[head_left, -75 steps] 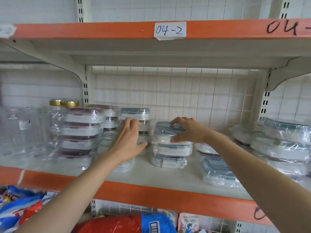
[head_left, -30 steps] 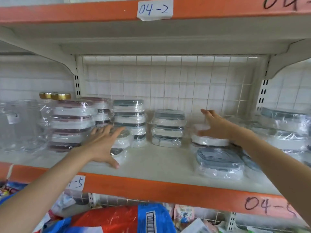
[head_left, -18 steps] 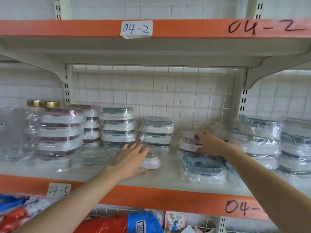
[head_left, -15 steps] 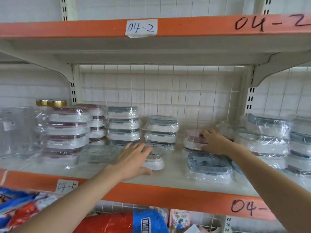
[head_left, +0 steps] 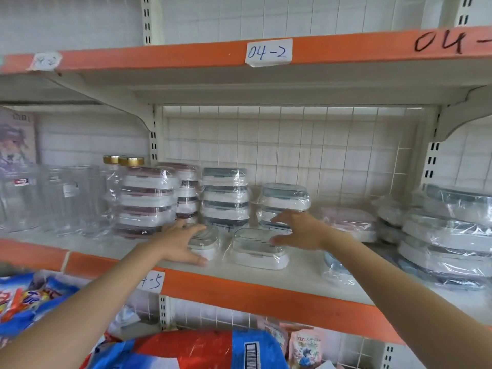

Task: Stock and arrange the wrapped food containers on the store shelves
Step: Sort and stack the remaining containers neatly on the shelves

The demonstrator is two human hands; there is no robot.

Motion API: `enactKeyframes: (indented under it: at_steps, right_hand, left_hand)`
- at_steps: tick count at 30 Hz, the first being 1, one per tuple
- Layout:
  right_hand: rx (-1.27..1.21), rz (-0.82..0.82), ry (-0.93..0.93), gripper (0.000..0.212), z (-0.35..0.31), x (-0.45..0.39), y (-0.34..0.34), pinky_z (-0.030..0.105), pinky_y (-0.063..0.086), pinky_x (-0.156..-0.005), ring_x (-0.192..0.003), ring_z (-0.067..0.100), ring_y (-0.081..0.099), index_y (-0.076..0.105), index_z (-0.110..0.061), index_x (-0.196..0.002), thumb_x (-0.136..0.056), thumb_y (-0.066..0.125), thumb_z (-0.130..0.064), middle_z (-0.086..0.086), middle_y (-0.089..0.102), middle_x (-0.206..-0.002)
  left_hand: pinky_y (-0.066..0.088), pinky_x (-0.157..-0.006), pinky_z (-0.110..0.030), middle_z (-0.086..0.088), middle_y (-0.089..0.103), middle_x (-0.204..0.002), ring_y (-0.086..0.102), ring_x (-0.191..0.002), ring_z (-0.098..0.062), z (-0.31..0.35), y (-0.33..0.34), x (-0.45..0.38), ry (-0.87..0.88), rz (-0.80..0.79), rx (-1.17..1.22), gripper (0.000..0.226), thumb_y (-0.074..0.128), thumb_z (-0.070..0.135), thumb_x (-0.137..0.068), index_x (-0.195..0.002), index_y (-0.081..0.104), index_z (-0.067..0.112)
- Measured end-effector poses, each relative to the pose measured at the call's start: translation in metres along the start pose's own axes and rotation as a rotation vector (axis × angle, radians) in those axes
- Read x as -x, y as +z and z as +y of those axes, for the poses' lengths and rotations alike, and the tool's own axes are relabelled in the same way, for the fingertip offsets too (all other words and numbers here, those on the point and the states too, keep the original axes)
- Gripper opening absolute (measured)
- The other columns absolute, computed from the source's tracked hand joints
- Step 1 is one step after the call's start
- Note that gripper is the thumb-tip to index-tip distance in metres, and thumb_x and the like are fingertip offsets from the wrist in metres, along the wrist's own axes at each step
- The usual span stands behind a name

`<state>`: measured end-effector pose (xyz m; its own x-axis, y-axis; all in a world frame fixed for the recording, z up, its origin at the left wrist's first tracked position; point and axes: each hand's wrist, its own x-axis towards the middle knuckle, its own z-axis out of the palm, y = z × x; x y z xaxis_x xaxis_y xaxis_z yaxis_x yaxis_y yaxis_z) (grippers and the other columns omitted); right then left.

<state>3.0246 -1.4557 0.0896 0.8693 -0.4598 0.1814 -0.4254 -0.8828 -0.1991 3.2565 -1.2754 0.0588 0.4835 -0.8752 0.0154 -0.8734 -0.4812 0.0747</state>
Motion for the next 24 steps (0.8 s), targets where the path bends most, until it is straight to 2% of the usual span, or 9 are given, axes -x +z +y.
enactKeyframes:
  at_steps: [2,6,9,12,16,17,19,22,24]
  right_hand:
    - [0.012,-0.103,-0.007,0.064,-0.011,-0.004,0.017,0.028,0.028,-0.104,-0.131,0.021,0.036,0.04,-0.024,-0.138,-0.084,0.064,-0.047,0.0,0.037,-0.142]
    - [0.058,-0.114,0.005,0.058,-0.014,-0.005,0.024,0.04,0.035,-0.103,-0.119,0.026,0.037,0.045,-0.023,-0.126,-0.079,0.069,-0.047,0.005,0.04,-0.126]
    - [0.057,-0.153,0.011,0.058,-0.005,-0.001,0.015,0.04,0.037,-0.101,-0.118,0.024,0.039,0.045,-0.023,-0.126,-0.079,0.069,-0.047,0.004,0.04,-0.125]
    - [0.049,-0.169,0.001,0.061,0.007,0.006,0.013,0.039,0.031,-0.109,-0.129,0.021,0.038,0.041,-0.027,-0.136,-0.084,0.062,-0.049,-0.002,0.04,-0.14]
    - [-0.026,0.095,0.041,0.058,0.034,0.018,-0.005,0.03,0.025,-0.111,-0.134,0.016,0.035,0.041,-0.025,-0.14,-0.09,0.051,-0.051,-0.006,0.034,-0.149]
    - [-0.004,0.163,0.073,0.057,0.045,0.02,-0.013,0.029,0.024,-0.109,-0.134,0.017,0.035,0.042,-0.021,-0.14,-0.091,0.051,-0.049,-0.004,0.035,-0.149]
    - [0.092,0.213,0.173,0.058,0.067,0.023,-0.027,0.03,0.022,-0.11,-0.138,0.02,0.028,0.038,-0.016,-0.142,-0.093,0.051,-0.044,0.002,0.031,-0.151]
    - [0.219,0.133,0.311,0.069,0.095,0.028,-0.035,0.035,0.018,-0.113,-0.142,0.025,0.019,0.026,-0.013,-0.147,-0.092,0.051,-0.046,0.006,0.022,-0.154]
    - [0.283,0.051,0.344,0.072,0.105,0.031,-0.031,0.037,0.022,-0.111,-0.139,0.026,0.025,0.023,-0.015,-0.147,-0.09,0.054,-0.046,0.006,0.027,-0.152]
  left_hand:
    - [0.023,-0.114,-0.051,-0.002,0.006,-0.157,0.01,-0.144,-0.029,-0.006,0.007,0.001,0.022,0.025,0.061,0.099,0.065,0.069,-0.07,-0.149,0.011,0.042]
    - [0.021,-0.115,-0.048,0.002,0.018,-0.154,0.015,-0.142,-0.031,-0.011,0.014,0.0,0.034,0.124,0.121,0.087,0.066,0.061,-0.074,-0.147,0.022,0.042]
    - [0.027,-0.111,-0.043,0.001,0.042,-0.137,0.035,-0.131,-0.027,-0.015,0.019,-0.001,0.048,0.307,0.289,0.057,0.066,0.047,-0.081,-0.134,0.049,0.032]
    - [0.036,-0.097,-0.03,-0.002,0.059,-0.114,0.054,-0.11,-0.02,-0.012,0.022,-0.004,0.103,0.509,0.476,0.027,0.068,0.027,-0.085,-0.109,0.067,0.015]
    - [0.036,-0.073,-0.007,-0.004,0.066,-0.097,0.061,-0.092,-0.018,0.011,0.021,-0.008,0.162,0.67,0.609,0.011,0.067,0.01,-0.085,-0.094,0.068,0.004]
    - [0.037,-0.072,-0.007,-0.006,0.066,-0.095,0.061,-0.09,-0.019,0.019,0.018,-0.008,0.175,0.721,0.645,0.009,0.067,0.006,-0.084,-0.092,0.068,0.002]
    - [0.043,-0.077,-0.02,-0.009,0.067,-0.094,0.062,-0.087,-0.024,0.037,0.013,-0.01,0.209,0.837,0.663,0.007,0.066,0.001,-0.084,-0.09,0.069,-0.001]
    - [0.046,-0.08,-0.035,-0.012,0.066,-0.091,0.061,-0.087,-0.028,0.069,0.001,-0.013,0.268,1.025,0.682,0.004,0.065,-0.004,-0.083,-0.084,0.068,-0.003]
    - [0.046,-0.083,-0.041,-0.011,0.066,-0.092,0.06,-0.09,-0.028,0.093,-0.005,-0.014,0.314,1.096,0.7,0.004,0.064,-0.005,-0.083,-0.081,0.067,-0.002]
